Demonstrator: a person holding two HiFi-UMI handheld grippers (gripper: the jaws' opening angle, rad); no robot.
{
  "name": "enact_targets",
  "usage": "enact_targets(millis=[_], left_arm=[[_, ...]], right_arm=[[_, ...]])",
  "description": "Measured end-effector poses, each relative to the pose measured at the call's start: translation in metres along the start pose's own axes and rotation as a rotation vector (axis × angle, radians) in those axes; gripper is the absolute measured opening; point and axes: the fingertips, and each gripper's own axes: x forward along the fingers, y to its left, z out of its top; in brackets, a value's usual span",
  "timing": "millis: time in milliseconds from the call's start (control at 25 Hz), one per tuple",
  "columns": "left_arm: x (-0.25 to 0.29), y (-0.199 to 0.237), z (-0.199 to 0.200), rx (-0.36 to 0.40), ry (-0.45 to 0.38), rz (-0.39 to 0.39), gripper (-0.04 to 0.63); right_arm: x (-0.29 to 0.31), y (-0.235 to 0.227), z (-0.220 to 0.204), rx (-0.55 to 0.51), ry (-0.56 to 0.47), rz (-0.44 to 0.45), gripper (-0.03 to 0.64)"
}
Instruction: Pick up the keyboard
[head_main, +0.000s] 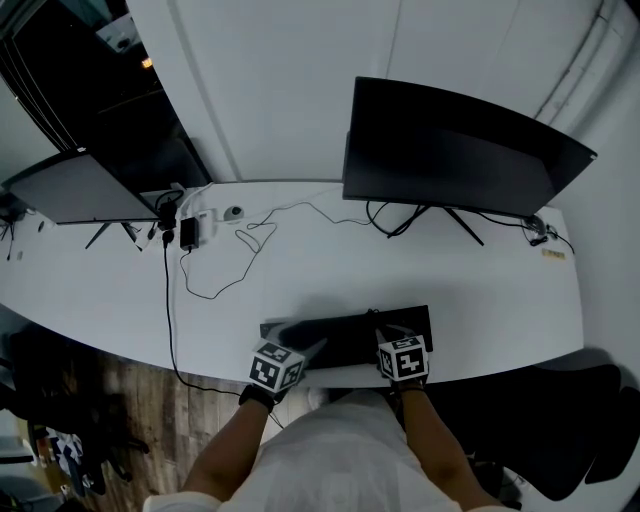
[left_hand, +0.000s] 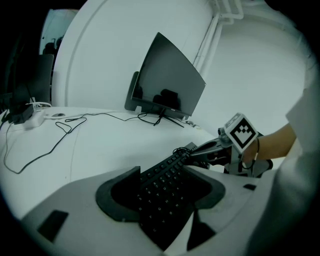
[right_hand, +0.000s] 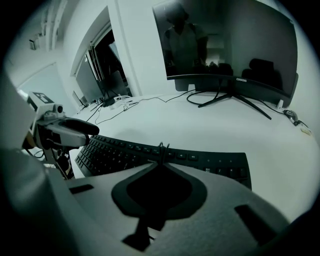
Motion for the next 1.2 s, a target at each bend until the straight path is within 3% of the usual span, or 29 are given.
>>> enact_targets(millis=[440,1200], left_arm=[[-0.008,0.002,0.01,0.011,-0.015,0.005,0.25],[-0.003,0.008,0.041,0.066,-0.011,-0.043,0.25]], right_arm=[[-0.004,0.004,0.008,-0.008,-0.028,0.023,0.018],[-0.025,0.019,0.055,-0.201,-0.143,0.05,0.015]])
